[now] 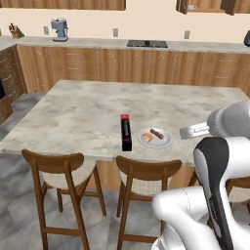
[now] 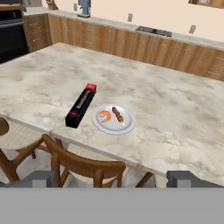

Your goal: Retrieve the tupperware and aluminum foil from the cabinet and place them on the dining counter near the plate with shrimp and kebab skewer to prepare for storing leftovers.

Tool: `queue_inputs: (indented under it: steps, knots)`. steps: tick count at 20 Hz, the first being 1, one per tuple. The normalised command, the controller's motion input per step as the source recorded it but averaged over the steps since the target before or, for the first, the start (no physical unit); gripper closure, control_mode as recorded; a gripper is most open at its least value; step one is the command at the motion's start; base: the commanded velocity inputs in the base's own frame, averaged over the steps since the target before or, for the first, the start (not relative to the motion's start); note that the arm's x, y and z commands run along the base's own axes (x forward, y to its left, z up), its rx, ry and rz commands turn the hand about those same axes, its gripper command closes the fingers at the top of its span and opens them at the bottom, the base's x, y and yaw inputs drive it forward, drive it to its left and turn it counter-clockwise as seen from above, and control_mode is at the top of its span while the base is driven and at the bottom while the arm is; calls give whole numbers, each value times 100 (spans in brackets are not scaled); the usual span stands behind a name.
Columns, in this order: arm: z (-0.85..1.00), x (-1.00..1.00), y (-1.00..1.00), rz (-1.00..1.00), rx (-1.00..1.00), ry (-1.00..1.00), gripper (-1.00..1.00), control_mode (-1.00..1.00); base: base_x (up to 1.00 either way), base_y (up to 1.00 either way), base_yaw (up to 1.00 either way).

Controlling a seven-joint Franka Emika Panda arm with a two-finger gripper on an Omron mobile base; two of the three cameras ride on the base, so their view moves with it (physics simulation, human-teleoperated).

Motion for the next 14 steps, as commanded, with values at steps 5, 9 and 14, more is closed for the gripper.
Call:
queue_inputs:
  steps: [5,9,14]
  knots:
    - [0,0,0,0,0,0,-100,100,-79,-100,-37]
    - [0,0,0,0,0,0,-100,100,-78,-62,-38]
    - [0,0,0,0,0,0,-100,100,-100,7,-1]
